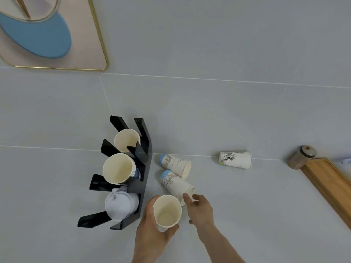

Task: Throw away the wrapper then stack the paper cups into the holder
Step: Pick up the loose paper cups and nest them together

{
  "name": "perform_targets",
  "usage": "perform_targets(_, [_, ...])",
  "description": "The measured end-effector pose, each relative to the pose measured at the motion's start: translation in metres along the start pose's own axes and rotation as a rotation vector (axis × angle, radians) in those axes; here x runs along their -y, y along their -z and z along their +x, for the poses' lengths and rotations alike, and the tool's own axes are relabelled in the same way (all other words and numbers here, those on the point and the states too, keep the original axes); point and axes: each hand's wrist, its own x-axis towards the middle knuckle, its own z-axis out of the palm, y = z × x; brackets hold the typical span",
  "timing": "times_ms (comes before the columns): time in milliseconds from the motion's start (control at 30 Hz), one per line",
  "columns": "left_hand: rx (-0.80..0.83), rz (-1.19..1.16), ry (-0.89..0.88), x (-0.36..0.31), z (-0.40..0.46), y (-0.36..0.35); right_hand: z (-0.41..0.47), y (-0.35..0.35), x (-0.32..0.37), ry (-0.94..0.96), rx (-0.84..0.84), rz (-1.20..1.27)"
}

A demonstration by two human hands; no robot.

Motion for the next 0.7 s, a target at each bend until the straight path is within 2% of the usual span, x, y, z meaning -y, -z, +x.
perform_targets(100, [-0.001, 0.012, -0.001, 0.003, 0.0, 0.002, 0.012, -0.013, 0.006, -0.1, 0.051, 0.082])
perform_targets(267, [-0.014, 0.025, 0.004, 0.005, 0.002, 0.007, 0.017, -0.018, 0.011, -0.008, -0.084, 0.115])
perform_targets(433, [-0.046, 0.028, 0.01, 0.003, 0.008, 0.005, -0.001, 0.017, 0.032, 0.291, -0.315, 0.211])
perform_targets(567, [-0.056, 0.029, 0.012, 0.001, 0.013, 0.0, -0.013, 0.04, 0.043, 0.574, -0.363, 0.295])
perform_targets(700, [-0.042, 0.008, 0.04, 0.001, 0.017, 0.002, -0.027, 0.033, 0.042, 0.951, -0.324, -0.009])
